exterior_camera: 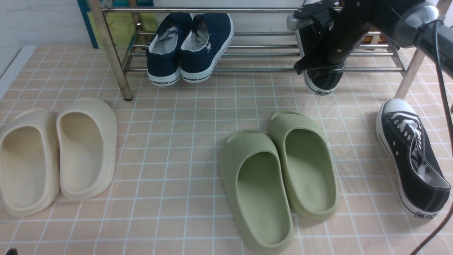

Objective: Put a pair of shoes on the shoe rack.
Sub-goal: Use the right arm to put a shoe into the shoe rack, then use the right arm to grab the shoe closest to it

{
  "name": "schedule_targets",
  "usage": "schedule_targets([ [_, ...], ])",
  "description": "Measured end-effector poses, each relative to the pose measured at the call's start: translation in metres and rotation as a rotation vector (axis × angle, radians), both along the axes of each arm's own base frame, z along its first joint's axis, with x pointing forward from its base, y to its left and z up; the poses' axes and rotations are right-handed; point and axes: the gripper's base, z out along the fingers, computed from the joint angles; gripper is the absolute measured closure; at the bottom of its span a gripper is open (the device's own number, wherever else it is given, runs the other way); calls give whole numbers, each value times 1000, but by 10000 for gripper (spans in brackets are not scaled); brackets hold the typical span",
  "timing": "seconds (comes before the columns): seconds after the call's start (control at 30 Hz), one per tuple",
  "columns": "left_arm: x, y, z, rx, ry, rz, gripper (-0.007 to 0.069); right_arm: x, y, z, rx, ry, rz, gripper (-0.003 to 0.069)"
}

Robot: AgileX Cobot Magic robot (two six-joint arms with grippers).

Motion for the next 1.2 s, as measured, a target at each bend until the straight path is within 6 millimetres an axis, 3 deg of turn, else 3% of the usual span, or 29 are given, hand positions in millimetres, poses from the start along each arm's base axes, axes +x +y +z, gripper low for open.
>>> schedule_targets([
  [0.17,0,0,0,0,0,0,386,-6,-2,20,-7,-11,4,386],
  [0.2,0,0,0,0,0,0,386,-13,-4,34,-13,7,6,318],
  [0.3,0,0,0,0,0,0,386,-26,-7,61,-4,13,-6,228],
  [0.4,0,0,0,4,0,0,386,-43,-12,90,35,-5,-58,182],
  [0.6,0,1,0,22,2,2,386,-94,-25,106,28,67,-78,181],
  [0.67,0,1,0,23,2,2,386,-117,-32,95,-2,138,-83,189],
  [0.83,0,1,0,26,2,2,386,-172,-53,40,-74,358,-114,218],
  [0.87,0,1,0,26,2,2,386,-176,-55,36,-76,364,-120,221],
  [0.9,0,1,0,28,2,2,386,-184,-59,18,-81,379,-138,229],
  [1.07,0,1,0,29,2,2,386,-199,-68,-32,-119,390,-223,247],
  [1.2,0,1,0,30,3,2,386,-197,-72,-48,-134,360,-276,251],
])
